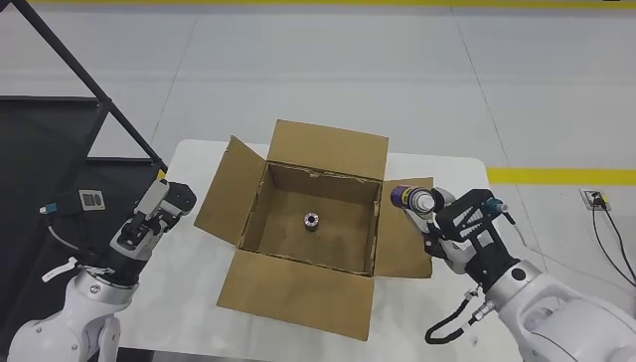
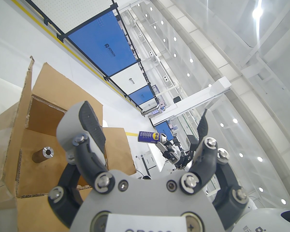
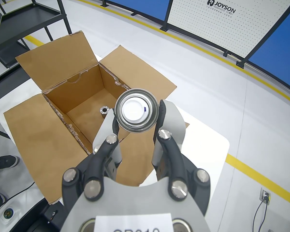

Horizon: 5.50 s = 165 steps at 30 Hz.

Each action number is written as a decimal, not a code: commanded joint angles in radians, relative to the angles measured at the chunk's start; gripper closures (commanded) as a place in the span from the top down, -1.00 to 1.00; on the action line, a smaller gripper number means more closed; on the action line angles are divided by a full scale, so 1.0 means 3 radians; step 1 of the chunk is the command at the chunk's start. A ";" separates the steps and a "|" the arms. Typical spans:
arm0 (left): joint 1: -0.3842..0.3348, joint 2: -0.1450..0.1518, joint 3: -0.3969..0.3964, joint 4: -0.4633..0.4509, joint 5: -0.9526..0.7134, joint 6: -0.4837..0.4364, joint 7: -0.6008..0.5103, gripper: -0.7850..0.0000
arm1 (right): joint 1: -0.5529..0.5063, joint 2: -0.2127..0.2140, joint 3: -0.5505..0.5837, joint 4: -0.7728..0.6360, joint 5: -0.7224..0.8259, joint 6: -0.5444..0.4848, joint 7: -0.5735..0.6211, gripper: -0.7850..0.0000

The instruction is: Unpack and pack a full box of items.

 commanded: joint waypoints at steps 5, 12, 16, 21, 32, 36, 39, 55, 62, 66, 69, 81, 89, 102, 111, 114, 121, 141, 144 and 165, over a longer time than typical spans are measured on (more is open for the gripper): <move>0.0000 0.0000 0.0000 0.0000 0.0000 0.0000 0.0000 1.00 | 0.0001 0.0000 -0.0004 0.0000 0.0000 0.0000 0.0002 -1.00; 0.0000 0.0000 0.0000 0.0000 0.0000 0.0000 0.0000 1.00 | 0.0001 0.0000 -0.0004 0.0000 0.0000 0.0000 0.0002 -1.00; 0.0000 0.0000 0.0000 0.0000 0.0000 0.0000 0.0000 1.00 | -0.0005 0.0000 -0.0006 0.0008 0.0003 0.0002 -0.0012 -1.00; 0.0000 0.0000 0.0000 0.0000 0.0000 0.0000 0.0000 1.00 | 0.0053 0.0005 -0.0071 0.0209 0.0051 -0.0008 -0.0100 -1.00; 0.0015 -0.0001 0.0004 -0.0007 0.0019 0.0031 0.0074 1.00 | 0.0774 -0.0038 -0.0749 0.1070 0.0237 0.0016 0.0003 -1.00; 0.0004 -0.0004 -0.0031 0.0034 -0.0007 0.0087 0.0235 1.00 | 0.1163 -0.0102 -0.1183 0.1571 0.0209 0.0090 -0.0032 -1.00; -0.0005 -0.0003 -0.0093 0.0073 -0.0064 0.0087 0.0297 1.00 | 0.1436 -0.0163 -0.1468 0.1964 0.0210 0.0173 -0.0080 -1.00; 0.0106 0.0010 -0.0314 0.0036 -0.0218 0.0039 0.0306 1.00 | 0.2136 -0.0421 -0.2127 0.3623 0.0200 0.0562 -0.0413 -1.00; 0.0106 0.0010 -0.0314 0.0036 -0.0218 0.0039 0.0306 1.00 | 0.2227 -0.0487 -0.2187 0.3948 0.0271 0.0588 -0.0545 -1.00; 0.0106 0.0010 -0.0314 0.0036 -0.0218 0.0039 0.0306 1.00 | 0.2257 -0.0513 -0.2215 0.4039 0.0270 0.0558 -0.0554 -0.55; 0.0106 0.0010 -0.0314 0.0036 -0.0218 0.0039 0.0306 1.00 | 0.2266 -0.0526 -0.2228 0.4060 0.0265 0.0528 -0.0531 -0.07; 0.0106 0.0010 -0.0314 0.0036 -0.0218 0.0039 0.0306 1.00 | 0.1961 -0.0452 -0.2043 0.3381 -0.0008 0.0592 -0.0356 1.00; 0.0106 0.0010 -0.0314 0.0036 -0.0218 0.0039 0.0306 1.00 | 0.1470 -0.0322 -0.1656 0.2162 -0.0207 0.0529 -0.0067 1.00; 0.0106 0.0010 -0.0314 0.0036 -0.0218 0.0039 0.0306 1.00 | -0.0045 -0.0070 0.0575 0.0281 -0.0407 0.0579 0.0147 1.00; 0.0106 0.0010 -0.0314 0.0036 -0.0218 0.0039 0.0306 1.00 | -0.0129 -0.0003 0.0966 0.1426 0.0117 -0.0087 0.0142 1.00; 0.0106 0.0010 -0.0314 0.0036 -0.0218 0.0039 0.0306 1.00 | -0.0054 0.0014 0.0899 0.1747 0.0049 -0.0159 0.0100 1.00; 0.0106 0.0010 -0.0314 0.0036 -0.0218 0.0039 0.0306 1.00 | 0.0281 0.0022 0.0616 0.2446 -0.0049 -0.0114 -0.0078 1.00; 0.0106 0.0010 -0.0314 0.0036 -0.0218 0.0039 0.0306 1.00 | 0.0593 0.0091 0.0493 0.2927 0.0115 -0.0196 -0.0161 -1.00; 0.0106 0.0010 -0.0314 0.0036 -0.0218 0.0039 0.0306 1.00 | 0.0563 0.0105 0.0529 0.2800 0.0148 -0.0165 -0.0174 -1.00; 0.0106 0.0010 -0.0314 0.0036 -0.0218 0.0039 0.0306 1.00 | 0.0769 0.0137 -0.0284 0.0479 0.0091 0.0003 0.0196 -1.00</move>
